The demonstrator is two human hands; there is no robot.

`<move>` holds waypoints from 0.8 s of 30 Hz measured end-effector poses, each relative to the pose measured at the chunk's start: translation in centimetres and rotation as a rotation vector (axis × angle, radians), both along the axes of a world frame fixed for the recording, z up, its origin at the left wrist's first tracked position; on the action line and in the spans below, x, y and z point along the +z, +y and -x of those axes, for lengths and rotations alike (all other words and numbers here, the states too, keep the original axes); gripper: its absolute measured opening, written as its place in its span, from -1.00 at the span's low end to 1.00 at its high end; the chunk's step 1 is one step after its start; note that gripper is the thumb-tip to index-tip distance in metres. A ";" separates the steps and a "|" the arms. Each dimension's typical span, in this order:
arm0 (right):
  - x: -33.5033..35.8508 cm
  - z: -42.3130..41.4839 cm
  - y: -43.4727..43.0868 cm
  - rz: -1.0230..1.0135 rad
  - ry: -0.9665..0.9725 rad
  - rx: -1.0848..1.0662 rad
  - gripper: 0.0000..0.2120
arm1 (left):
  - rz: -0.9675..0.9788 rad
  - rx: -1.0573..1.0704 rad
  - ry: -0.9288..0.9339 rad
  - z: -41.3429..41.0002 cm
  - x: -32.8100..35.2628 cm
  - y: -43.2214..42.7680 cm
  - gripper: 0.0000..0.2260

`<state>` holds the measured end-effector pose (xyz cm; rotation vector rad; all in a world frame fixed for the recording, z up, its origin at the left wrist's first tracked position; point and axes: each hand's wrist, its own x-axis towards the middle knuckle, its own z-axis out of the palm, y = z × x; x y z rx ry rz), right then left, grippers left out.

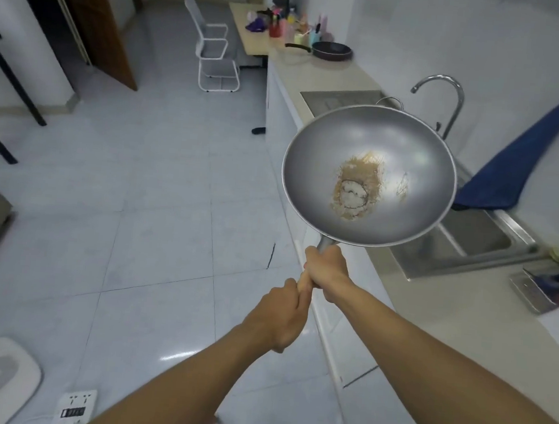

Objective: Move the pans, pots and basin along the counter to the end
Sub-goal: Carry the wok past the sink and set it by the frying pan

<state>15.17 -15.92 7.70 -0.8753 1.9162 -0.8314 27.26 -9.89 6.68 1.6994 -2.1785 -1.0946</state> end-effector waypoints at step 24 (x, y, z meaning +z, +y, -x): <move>0.3 -3.8 -37.3 0.024 0.002 -0.038 -0.76 | 0.053 -0.093 -0.013 -4.8 0.2 -38.6 -0.48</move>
